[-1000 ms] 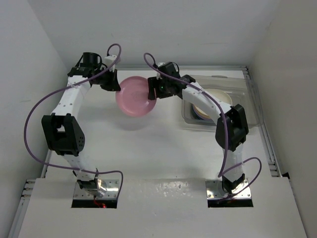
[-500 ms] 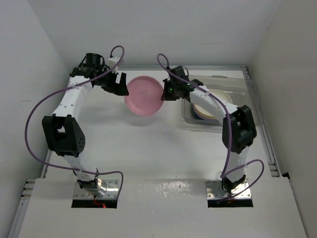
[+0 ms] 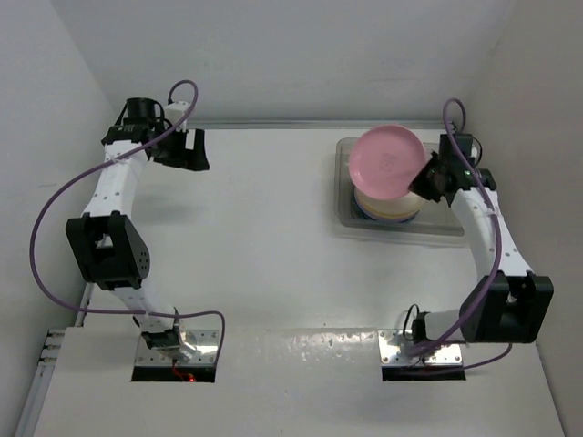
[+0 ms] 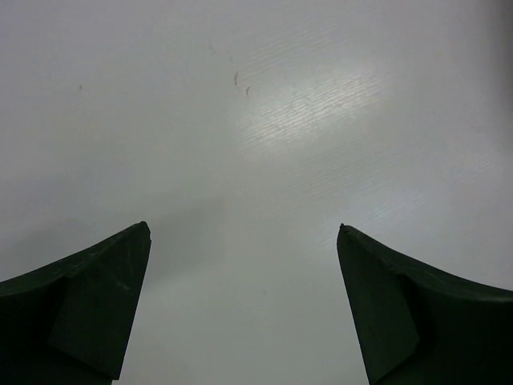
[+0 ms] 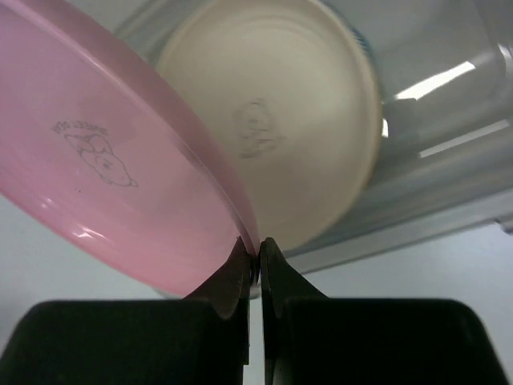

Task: Place the plates into the plastic bin on the countertop

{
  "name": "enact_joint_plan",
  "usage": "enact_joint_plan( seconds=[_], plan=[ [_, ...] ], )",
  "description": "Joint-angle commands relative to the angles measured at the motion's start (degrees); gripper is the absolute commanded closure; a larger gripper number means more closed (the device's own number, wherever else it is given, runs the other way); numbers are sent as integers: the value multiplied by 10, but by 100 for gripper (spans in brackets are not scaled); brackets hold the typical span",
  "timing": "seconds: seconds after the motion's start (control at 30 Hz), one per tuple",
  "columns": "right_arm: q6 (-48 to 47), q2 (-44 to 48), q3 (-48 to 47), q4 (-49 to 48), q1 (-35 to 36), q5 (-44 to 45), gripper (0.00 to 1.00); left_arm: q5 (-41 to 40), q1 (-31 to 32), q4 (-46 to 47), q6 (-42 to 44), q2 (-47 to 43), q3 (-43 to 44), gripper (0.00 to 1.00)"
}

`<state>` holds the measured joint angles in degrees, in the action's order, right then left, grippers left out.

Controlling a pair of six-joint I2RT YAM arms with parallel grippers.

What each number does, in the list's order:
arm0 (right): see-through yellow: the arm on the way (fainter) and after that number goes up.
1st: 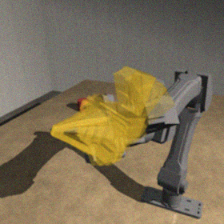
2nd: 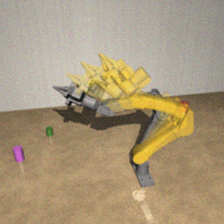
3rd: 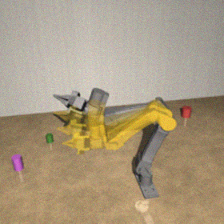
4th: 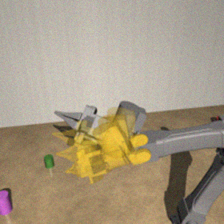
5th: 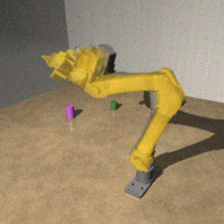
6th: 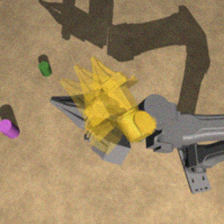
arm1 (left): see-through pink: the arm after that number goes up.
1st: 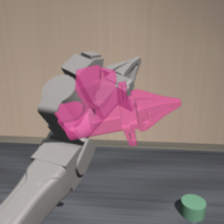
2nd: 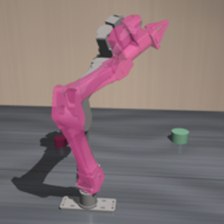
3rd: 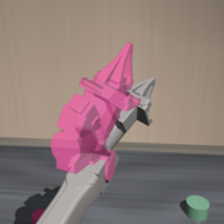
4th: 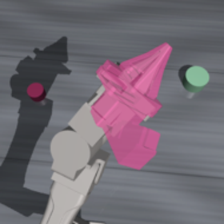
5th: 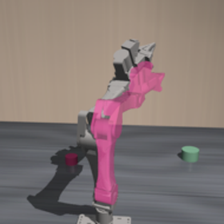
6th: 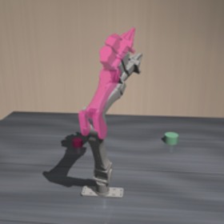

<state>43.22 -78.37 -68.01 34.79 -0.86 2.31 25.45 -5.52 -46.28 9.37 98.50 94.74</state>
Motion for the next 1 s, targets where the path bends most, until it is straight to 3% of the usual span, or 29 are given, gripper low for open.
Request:
enact_joint_plan(
  seconds=[0.0,0.3,0.57,0.87,0.97],
  plan=[
    [8,6,25,36,-47,16,100,-3,-5,10,-6,-25,-13,1],
    [-28,-104,-14,39,-93,-20,100,10,-5,10,5,-25,-29,1],
    [-38,-135,-2,53,-93,-18,71,10,-11,10,10,-30,-34,1],
    [-32,-144,10,33,-106,-34,67,15,-11,10,10,-30,-34,1],
    [-50,-138,-13,46,-99,-29,49,15,-11,10,10,-25,-34,1]
  ],
)
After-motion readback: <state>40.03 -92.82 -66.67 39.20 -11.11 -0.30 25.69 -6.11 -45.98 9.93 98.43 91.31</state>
